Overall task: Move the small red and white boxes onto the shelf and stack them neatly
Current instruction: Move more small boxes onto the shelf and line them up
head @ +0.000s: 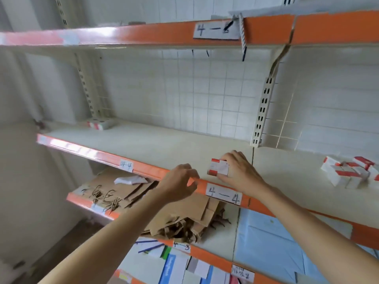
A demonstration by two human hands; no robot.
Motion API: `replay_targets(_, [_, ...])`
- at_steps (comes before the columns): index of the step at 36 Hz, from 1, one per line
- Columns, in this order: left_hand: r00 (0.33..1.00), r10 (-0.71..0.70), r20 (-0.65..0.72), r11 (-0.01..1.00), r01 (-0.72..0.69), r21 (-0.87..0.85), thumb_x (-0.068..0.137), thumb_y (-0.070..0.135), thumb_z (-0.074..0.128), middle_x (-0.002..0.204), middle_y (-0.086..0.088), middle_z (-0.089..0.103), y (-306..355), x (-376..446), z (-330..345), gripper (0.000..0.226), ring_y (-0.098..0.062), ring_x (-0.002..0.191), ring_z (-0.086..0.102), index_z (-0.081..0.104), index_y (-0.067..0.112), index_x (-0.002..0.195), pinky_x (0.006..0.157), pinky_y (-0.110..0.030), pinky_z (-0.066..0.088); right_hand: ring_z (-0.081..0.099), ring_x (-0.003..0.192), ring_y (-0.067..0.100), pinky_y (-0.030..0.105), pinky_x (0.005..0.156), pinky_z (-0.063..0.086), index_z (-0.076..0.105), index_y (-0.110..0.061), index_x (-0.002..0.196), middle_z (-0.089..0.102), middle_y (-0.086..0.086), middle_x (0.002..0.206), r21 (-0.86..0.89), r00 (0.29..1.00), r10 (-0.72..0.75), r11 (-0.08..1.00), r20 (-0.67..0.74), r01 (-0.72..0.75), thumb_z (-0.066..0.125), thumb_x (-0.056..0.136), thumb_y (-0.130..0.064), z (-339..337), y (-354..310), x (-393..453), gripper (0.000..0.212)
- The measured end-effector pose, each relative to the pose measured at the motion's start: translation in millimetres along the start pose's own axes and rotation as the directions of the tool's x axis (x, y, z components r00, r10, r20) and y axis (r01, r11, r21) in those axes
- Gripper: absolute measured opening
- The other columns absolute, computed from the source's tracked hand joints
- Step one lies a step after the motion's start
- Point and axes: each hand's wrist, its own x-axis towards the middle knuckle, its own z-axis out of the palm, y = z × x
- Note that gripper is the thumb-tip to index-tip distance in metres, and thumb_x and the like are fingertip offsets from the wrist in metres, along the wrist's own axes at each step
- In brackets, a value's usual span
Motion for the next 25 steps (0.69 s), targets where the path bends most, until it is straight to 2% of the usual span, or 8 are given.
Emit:
replay_targets(3, [1.000,-0.015,-0.005,0.999,0.015,0.043,0.090,0.023,0.056,0.111,-0.004,0.060,-40,-21,-21,0.024,-0.019,0.100,0.056,0.067,0.016,0.111,0.081,-0.027,0.043,0.037,0.110,0.014,0.026,0.085,0.037,0.049,-0.013,0.115,0.045,-0.001,0.112,0.034,0.999,-0.029,0.999,0.028,0.028,0.064,0.085,-0.030,23,-40,22,0.038])
replay_targets(8, [0.994,-0.108,-0.010,0.993,0.109,0.056,0.087,0.025,0.057,0.104,-0.003,0.060,-117,-61,-58,0.022,-0.024,0.096,0.060,0.068,0.019,0.105,0.080,-0.036,0.050,0.039,0.109,0.017,0.025,0.082,0.036,0.051,-0.013,0.113,0.047,0.000,0.112,0.061,0.993,-0.107,0.993,0.043,0.104,0.065,0.084,-0.029,68,-108,62,0.036])
replay_targets(13, [0.985,-0.168,-0.043,0.978,0.172,0.120,0.090,0.026,0.057,0.114,0.002,0.060,-187,-110,-92,0.023,-0.016,0.101,0.058,0.066,0.021,0.110,0.080,-0.022,0.044,0.039,0.109,0.015,0.026,0.081,0.037,0.052,-0.012,0.114,0.047,0.000,0.113,0.141,0.985,-0.141,0.982,0.095,0.127,0.067,0.082,-0.035,118,-179,102,0.042])
replay_targets(16, [0.976,-0.215,-0.037,0.967,0.218,0.129,0.090,0.026,0.055,0.113,0.001,0.061,-225,-136,-109,0.022,-0.016,0.099,0.059,0.067,0.019,0.108,0.083,-0.028,0.049,0.042,0.109,0.015,0.023,0.079,0.031,0.052,-0.013,0.114,0.049,0.000,0.112,0.223,0.983,-0.144,0.968,0.114,0.116,0.068,0.082,-0.032,150,-217,121,0.040])
replay_targets(20, [0.964,-0.254,-0.080,0.954,0.263,0.141,0.091,0.023,0.055,0.108,0.004,0.061,-262,-163,-130,0.020,-0.010,0.094,0.057,0.067,0.016,0.106,0.079,-0.020,0.044,0.044,0.103,0.014,0.024,0.075,0.031,0.053,-0.014,0.108,0.047,-0.004,0.104,0.311,0.975,-0.156,0.945,0.160,0.100,0.068,0.081,-0.033,182,-262,146,0.036])
replay_targets(25, [0.932,-0.338,-0.131,0.930,0.352,0.105,0.092,0.026,0.054,0.109,0.002,0.061,-306,-173,-136,0.023,-0.015,0.097,0.058,0.067,0.017,0.108,0.083,-0.031,0.051,0.041,0.102,0.012,0.024,0.076,0.031,0.052,-0.013,0.110,0.047,-0.004,0.106,0.305,0.962,-0.221,0.938,0.159,0.165,0.065,0.083,-0.034,213,-295,182,0.037])
